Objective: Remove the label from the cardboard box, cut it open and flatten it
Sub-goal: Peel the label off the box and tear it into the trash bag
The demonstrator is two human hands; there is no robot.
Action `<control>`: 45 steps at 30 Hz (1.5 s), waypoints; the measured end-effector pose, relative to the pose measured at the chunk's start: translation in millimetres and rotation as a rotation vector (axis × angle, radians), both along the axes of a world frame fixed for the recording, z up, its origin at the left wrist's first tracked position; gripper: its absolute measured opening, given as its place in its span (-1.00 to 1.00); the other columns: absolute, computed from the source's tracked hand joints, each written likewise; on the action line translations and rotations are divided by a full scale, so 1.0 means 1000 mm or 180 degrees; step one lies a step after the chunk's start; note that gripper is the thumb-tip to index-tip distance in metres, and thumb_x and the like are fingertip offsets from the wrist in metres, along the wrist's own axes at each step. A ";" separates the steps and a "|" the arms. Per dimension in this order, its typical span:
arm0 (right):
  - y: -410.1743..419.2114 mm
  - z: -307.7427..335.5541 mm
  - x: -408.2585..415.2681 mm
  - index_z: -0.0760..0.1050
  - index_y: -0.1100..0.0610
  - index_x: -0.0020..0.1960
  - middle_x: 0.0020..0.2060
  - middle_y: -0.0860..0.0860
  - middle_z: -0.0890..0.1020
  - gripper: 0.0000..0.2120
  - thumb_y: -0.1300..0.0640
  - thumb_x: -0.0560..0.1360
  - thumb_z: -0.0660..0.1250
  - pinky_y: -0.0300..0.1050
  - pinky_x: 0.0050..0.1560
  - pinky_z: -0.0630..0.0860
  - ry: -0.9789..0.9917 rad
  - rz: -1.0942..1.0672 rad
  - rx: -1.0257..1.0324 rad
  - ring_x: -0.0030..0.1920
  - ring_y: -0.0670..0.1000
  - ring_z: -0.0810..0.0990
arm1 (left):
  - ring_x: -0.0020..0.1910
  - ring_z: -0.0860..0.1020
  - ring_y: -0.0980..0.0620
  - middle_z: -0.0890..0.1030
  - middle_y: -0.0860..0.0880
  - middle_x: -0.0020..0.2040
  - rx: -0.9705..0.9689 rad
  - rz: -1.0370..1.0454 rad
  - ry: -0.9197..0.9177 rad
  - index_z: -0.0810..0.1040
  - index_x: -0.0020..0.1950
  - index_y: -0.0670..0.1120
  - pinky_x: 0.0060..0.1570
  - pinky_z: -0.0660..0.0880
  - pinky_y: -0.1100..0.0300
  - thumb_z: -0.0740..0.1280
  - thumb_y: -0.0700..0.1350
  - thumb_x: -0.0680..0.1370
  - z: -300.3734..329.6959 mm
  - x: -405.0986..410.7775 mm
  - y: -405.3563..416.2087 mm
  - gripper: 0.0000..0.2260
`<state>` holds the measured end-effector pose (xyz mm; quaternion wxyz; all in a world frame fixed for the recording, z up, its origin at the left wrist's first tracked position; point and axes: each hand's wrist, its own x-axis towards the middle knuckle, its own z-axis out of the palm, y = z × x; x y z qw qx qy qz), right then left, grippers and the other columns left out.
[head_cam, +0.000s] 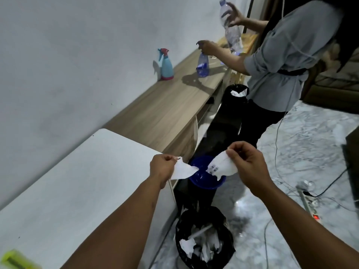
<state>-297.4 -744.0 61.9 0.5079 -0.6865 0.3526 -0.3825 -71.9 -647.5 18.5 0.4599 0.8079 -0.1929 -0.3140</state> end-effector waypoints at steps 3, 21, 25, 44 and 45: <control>-0.017 0.006 -0.015 0.54 0.07 -0.13 -0.27 -0.04 0.60 -0.87 0.26 0.56 0.33 -0.31 -0.25 0.49 -0.0534 -0.0462 0.0431 -0.25 -0.13 0.54 | -0.25 0.52 0.08 0.67 -0.01 -0.11 0.0018 0.0151 -0.0020 0.74 0.02 -0.11 -0.34 0.38 0.23 0.41 -0.07 0.60 -0.002 0.009 0.000 -0.85; -0.012 -0.021 0.062 0.61 0.07 -0.06 -0.20 0.00 0.71 -0.98 0.15 0.51 0.41 -0.22 -0.18 0.59 0.0107 -0.0094 0.0885 -0.16 -0.01 0.68 | -0.19 0.69 0.00 0.75 -0.07 -0.10 -0.0785 -0.0817 0.0895 0.60 0.08 -0.17 -0.13 0.63 0.08 0.54 -0.22 0.50 0.027 -0.011 -0.017 -0.79; -0.016 -0.020 0.069 0.31 -0.06 0.37 -0.08 -0.04 0.62 -0.43 0.04 0.45 0.47 -0.27 -0.10 0.51 0.0792 0.0284 0.0541 -0.05 -0.03 0.64 | -0.17 0.73 0.02 0.76 -0.02 -0.08 -0.0741 -0.0828 0.0649 0.65 0.10 -0.07 -0.20 0.64 0.19 0.53 -0.21 0.52 0.031 -0.005 -0.018 -0.81; -0.034 0.004 0.087 0.66 0.01 -0.12 -0.20 -0.14 0.67 -0.95 0.08 0.43 0.50 -0.33 -0.13 0.47 0.1246 0.0269 -0.0225 -0.12 -0.19 0.63 | -0.28 0.69 0.11 0.74 -0.02 -0.21 -0.0687 -0.0992 -0.0123 0.73 -0.06 -0.09 -0.30 0.55 0.31 0.42 -0.02 0.61 0.046 0.003 -0.042 -0.83; -0.032 0.004 0.088 0.65 0.02 -0.15 -0.21 -0.16 0.66 -0.96 0.10 0.43 0.50 -0.37 -0.14 0.44 0.1238 0.0261 -0.0294 -0.14 -0.22 0.62 | -0.29 0.68 0.11 0.74 -0.01 -0.22 -0.0638 -0.0955 -0.0212 0.72 -0.09 -0.07 -0.29 0.55 0.29 0.41 -0.02 0.61 0.045 0.004 -0.044 -0.82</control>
